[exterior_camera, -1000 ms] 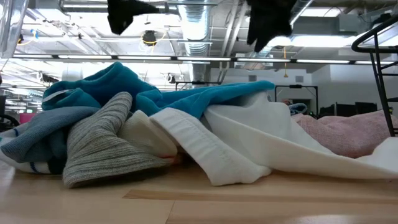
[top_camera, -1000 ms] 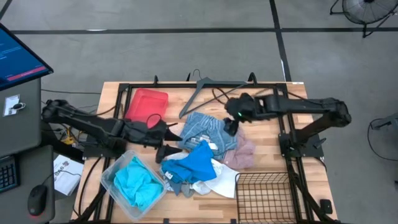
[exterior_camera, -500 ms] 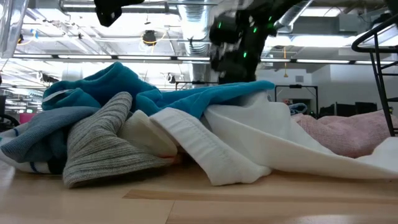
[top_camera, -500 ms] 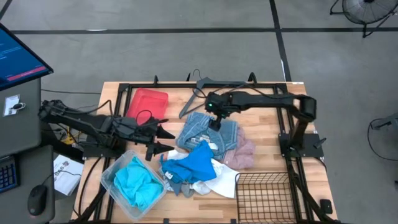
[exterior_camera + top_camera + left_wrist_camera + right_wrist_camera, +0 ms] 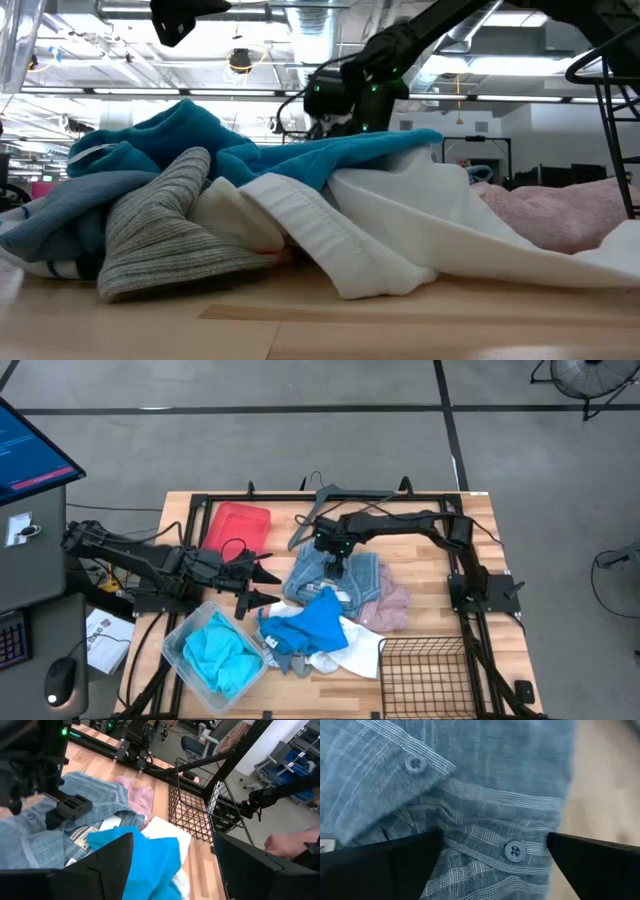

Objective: Pick & Place Cloths
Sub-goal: Put the blue striped polo shirt into the black wire basket

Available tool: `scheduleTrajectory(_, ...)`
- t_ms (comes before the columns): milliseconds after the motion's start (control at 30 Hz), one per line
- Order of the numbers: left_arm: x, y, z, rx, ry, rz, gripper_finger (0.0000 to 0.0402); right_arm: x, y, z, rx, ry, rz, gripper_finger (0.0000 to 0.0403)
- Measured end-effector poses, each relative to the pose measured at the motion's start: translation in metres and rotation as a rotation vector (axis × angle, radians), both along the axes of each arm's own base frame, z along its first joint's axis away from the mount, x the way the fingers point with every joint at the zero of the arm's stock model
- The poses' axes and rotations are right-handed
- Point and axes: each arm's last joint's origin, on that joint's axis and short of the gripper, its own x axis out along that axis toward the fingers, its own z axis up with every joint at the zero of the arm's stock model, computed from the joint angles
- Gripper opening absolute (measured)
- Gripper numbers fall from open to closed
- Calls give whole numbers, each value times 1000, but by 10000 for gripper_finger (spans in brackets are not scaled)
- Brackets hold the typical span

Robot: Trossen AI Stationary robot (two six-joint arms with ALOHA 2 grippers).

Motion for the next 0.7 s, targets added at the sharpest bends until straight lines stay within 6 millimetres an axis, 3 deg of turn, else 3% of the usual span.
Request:
scheduleTrajectory(133, 0, 0, -1, 0, 6, -1, 262, 2, -4, -14, 46, 50, -41, 280)
scheduleTrajectory(367, 0, 0, -1, -1, 11, -1, 259, 2, -8, -24, 95, 78, -67, 34)
scheduleTrajectory(567, 0, 0, -1, -1, 12, -2, 257, -4, -6, 10, 72, 22, -109, 28)
scheduleTrajectory(700, 0, 0, -1, 0, 13, -3, 256, -11, -4, 71, 39, -150, -118, 28)
